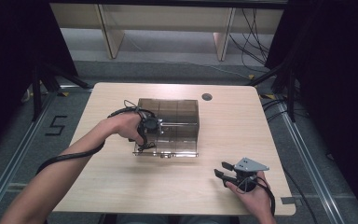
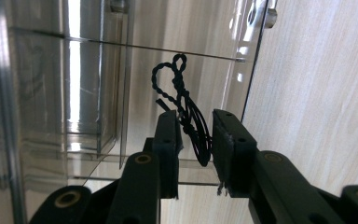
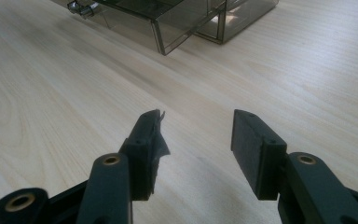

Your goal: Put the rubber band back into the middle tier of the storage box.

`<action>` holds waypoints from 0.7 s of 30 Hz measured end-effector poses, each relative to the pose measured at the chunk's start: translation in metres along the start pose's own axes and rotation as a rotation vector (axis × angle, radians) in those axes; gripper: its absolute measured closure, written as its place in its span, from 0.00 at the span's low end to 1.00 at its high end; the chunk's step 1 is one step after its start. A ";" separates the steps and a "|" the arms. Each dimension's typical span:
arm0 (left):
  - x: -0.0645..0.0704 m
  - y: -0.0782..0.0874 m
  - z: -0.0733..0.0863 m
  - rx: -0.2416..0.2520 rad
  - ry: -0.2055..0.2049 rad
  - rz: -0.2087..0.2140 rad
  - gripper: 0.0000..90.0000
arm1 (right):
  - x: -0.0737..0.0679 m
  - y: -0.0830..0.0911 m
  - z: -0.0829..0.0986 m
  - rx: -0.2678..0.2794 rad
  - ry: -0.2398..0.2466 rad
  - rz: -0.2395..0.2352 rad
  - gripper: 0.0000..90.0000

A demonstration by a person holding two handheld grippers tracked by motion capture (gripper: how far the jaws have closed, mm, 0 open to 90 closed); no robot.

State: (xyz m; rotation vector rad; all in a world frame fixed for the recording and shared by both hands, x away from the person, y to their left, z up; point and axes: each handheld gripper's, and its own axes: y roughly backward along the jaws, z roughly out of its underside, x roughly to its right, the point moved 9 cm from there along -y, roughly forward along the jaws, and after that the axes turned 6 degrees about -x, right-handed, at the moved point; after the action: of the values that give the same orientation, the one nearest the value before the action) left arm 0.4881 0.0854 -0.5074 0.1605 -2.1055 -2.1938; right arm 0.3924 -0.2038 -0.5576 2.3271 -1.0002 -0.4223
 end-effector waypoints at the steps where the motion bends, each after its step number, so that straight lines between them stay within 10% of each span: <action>1: -0.001 0.002 0.002 0.005 0.009 -0.008 0.77 | 0.000 0.000 0.000 -0.001 0.001 0.005 0.59; 21: 0.007 0.013 0.026 0.077 0.039 -0.027 0.65 | 0.000 0.000 0.001 -0.009 -0.010 -0.021 0.59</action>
State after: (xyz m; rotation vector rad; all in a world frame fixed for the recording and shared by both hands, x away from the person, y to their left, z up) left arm 0.4779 0.1099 -0.4936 0.2364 -2.1803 -2.1070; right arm 0.3915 -0.2041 -0.5582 2.3315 -0.9776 -0.4460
